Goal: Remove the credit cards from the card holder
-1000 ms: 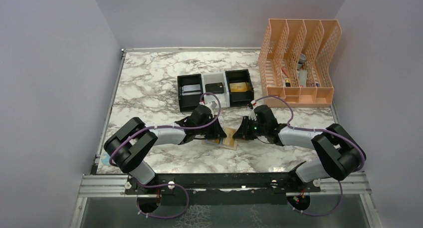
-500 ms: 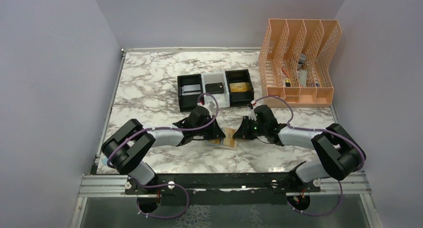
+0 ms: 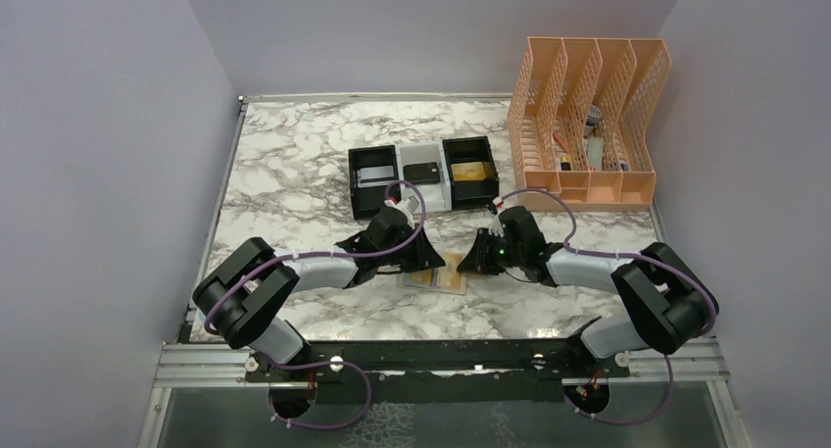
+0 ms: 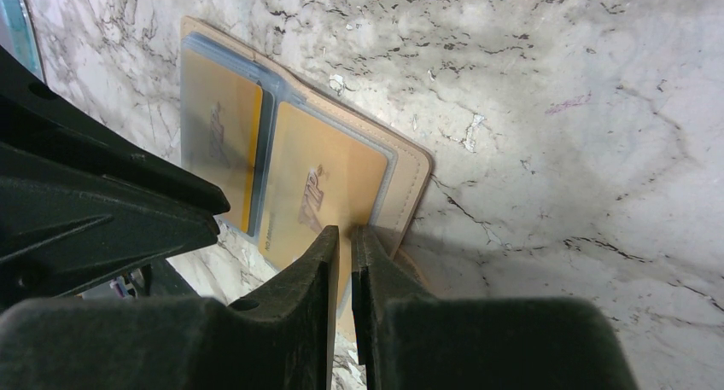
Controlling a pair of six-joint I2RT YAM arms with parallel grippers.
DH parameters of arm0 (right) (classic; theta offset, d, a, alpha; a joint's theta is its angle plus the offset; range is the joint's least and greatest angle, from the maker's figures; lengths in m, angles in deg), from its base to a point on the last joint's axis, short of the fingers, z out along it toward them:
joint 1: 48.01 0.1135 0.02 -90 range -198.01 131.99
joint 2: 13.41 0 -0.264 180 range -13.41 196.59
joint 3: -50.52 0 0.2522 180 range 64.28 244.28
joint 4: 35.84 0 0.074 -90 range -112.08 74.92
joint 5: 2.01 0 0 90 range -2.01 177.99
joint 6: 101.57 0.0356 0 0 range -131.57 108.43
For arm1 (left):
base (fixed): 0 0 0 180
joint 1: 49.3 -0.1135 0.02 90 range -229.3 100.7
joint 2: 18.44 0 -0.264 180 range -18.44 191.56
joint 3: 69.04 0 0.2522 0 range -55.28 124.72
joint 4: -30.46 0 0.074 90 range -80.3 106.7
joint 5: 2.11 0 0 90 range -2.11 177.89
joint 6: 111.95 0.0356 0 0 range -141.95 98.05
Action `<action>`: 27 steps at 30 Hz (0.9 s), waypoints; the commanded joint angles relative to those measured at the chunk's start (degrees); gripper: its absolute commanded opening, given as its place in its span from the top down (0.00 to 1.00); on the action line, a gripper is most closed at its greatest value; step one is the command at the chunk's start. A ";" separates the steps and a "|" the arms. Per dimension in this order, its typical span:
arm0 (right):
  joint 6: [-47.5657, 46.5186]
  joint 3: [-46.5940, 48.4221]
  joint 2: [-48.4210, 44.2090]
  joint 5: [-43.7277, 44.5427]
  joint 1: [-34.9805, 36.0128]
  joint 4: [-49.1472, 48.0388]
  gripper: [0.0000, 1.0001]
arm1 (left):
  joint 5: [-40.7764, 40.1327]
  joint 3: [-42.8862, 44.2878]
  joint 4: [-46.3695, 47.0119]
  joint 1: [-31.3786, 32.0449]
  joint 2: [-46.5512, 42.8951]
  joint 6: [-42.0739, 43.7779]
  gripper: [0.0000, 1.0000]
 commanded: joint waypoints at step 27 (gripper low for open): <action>-0.54 -0.20 3.36 3.14 0.08 1.53 0.87 | -2.46 0.86 -0.32 -0.13 3.53 -0.78 0.83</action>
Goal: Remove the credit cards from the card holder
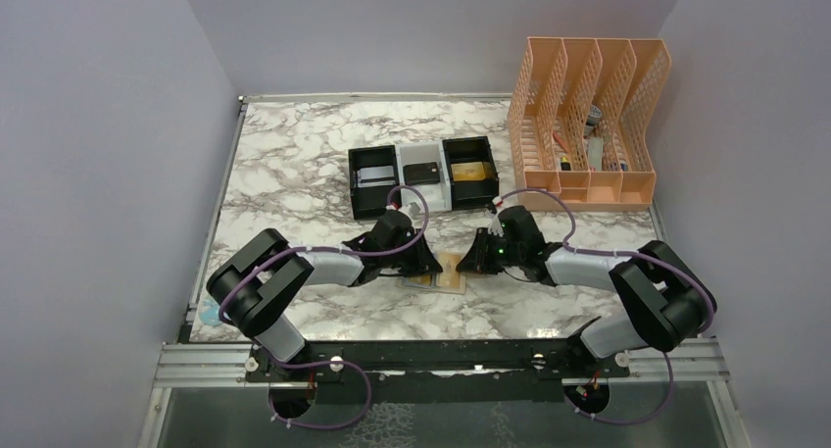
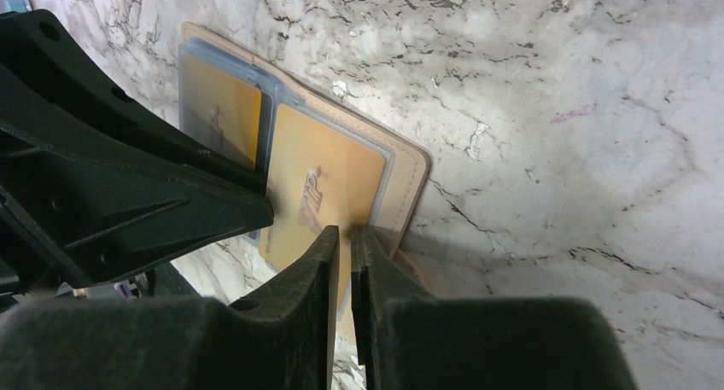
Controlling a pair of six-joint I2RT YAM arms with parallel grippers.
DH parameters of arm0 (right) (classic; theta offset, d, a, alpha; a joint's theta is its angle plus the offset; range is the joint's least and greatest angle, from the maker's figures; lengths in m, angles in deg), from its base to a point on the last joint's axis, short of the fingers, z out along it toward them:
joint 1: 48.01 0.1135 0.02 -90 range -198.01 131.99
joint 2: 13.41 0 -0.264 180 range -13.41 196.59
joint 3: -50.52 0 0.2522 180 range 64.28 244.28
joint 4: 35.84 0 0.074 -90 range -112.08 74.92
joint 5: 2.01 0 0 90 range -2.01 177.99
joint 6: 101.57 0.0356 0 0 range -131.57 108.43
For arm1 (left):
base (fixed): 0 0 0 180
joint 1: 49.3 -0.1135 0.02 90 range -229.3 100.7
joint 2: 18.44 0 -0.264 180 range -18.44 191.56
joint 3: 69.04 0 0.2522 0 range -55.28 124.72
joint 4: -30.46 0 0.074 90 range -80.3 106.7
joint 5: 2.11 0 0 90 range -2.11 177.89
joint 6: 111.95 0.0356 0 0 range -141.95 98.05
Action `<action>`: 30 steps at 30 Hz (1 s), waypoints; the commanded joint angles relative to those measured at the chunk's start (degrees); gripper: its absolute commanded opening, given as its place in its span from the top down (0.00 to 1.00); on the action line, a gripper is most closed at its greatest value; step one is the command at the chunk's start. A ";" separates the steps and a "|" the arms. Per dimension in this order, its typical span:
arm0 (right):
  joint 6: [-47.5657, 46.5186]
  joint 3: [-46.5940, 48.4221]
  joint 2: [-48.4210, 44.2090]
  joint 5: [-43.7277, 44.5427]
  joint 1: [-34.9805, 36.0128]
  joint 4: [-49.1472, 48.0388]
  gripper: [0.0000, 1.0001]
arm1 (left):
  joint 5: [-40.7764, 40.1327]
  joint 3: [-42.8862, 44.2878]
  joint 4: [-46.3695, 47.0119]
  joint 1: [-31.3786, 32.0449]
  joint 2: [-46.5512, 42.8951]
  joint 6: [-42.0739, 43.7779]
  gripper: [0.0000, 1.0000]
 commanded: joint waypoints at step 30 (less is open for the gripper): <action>-3.40 2.35 -0.26 2.62 0.21 5.96 0.87 | -0.21 -3.58 3.01 -3.47 -6.83 -1.82 1.00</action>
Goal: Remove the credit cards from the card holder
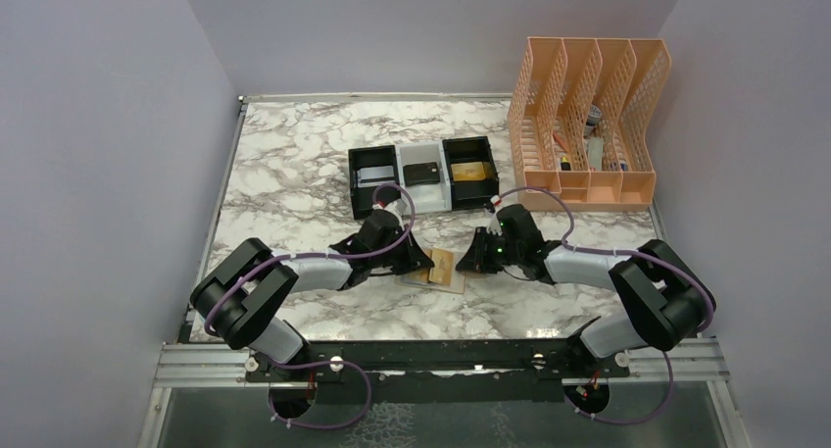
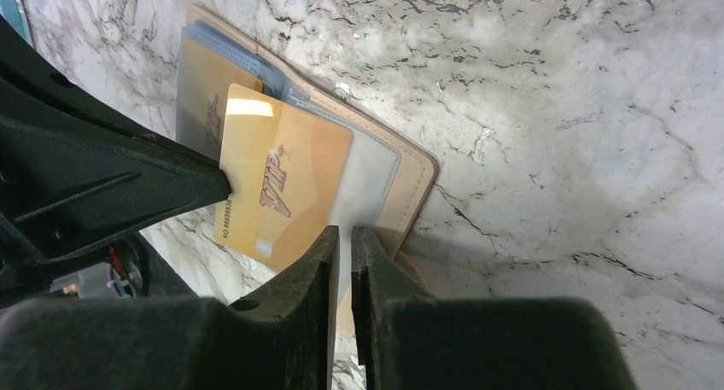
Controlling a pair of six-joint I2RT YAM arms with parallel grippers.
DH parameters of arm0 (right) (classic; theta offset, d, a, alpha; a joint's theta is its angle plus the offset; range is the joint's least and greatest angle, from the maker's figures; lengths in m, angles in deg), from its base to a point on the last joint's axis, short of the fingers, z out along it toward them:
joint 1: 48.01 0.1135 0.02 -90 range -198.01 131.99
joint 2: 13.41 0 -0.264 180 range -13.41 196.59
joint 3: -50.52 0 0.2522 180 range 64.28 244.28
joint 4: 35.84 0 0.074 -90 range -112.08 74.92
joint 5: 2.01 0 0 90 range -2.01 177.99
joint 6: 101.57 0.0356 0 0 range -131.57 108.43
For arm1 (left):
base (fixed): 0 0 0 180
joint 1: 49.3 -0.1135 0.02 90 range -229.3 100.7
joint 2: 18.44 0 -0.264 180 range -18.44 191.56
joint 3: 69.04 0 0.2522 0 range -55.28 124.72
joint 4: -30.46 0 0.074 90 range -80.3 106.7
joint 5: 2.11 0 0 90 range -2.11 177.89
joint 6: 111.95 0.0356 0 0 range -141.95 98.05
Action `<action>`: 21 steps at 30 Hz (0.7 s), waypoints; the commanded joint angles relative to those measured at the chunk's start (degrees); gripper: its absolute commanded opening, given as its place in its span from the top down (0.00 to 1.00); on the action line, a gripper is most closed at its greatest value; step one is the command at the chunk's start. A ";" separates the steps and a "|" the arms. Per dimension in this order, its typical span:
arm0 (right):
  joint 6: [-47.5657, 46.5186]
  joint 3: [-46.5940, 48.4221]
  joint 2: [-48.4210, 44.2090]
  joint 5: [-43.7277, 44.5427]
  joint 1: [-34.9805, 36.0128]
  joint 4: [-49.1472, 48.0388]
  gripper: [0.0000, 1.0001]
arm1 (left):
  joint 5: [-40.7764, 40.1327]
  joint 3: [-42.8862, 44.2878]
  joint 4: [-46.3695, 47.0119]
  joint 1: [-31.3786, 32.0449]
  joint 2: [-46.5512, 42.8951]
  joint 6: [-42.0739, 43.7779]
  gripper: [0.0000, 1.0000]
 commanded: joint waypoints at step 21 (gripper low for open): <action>-0.52 2.44 5.88 -7.33 0.19 -1.03 0.74 | 3.26 1.61 1.87 -0.26 0.00 0.98 1.00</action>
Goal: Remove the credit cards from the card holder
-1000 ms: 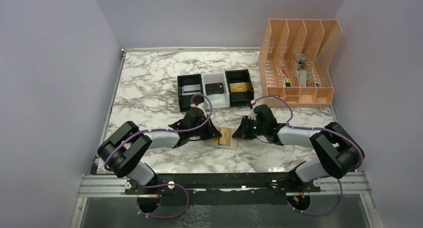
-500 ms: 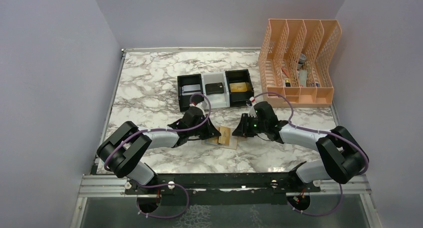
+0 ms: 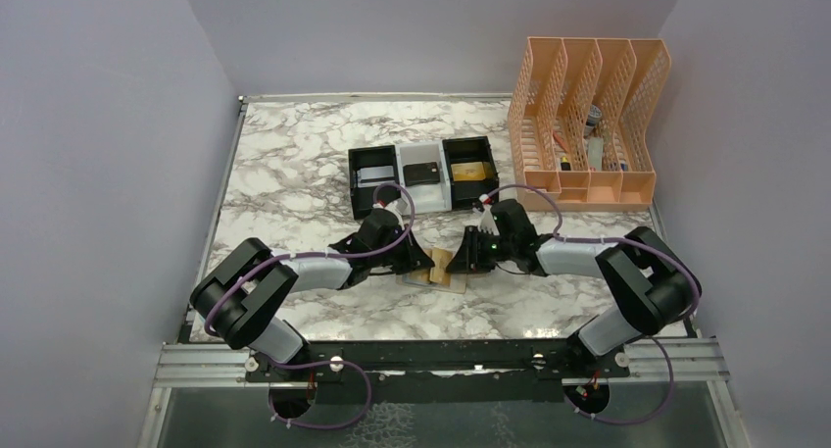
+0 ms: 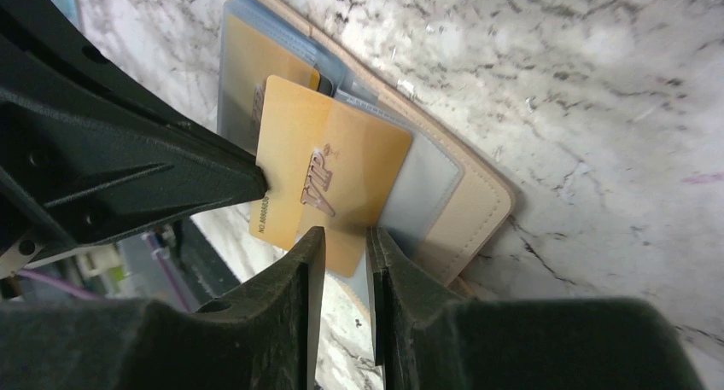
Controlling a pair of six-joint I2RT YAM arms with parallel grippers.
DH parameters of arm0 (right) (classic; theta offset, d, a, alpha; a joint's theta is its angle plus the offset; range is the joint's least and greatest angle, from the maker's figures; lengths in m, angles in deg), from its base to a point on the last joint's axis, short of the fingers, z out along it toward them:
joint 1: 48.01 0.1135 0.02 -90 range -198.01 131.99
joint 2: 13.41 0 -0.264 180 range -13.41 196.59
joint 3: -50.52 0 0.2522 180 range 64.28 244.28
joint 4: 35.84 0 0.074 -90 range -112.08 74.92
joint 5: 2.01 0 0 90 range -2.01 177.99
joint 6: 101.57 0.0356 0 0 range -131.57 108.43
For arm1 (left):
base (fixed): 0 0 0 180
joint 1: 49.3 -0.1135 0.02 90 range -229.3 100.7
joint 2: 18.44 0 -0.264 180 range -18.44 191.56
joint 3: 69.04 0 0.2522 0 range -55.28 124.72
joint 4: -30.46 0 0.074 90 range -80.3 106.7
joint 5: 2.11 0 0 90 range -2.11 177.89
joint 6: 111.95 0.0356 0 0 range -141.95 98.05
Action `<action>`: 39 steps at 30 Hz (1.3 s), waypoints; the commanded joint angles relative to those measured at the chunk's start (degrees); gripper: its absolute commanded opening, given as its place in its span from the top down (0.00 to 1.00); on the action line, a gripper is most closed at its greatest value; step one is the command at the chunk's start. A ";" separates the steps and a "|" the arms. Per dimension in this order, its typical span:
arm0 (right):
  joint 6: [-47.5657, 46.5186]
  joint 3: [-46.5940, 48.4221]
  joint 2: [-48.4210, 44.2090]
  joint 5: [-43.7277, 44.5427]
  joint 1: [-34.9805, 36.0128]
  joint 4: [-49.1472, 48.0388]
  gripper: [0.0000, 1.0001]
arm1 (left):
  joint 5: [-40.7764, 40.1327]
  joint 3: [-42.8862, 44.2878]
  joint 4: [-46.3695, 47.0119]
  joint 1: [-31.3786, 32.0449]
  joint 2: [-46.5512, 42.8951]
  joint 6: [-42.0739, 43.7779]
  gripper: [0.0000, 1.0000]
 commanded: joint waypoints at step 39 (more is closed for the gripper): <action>-3.61 0.00 -8.95 4.69 0.13 5.90 0.73 | -5.21 5.84 -17.19 0.10 -10.89 8.62 1.00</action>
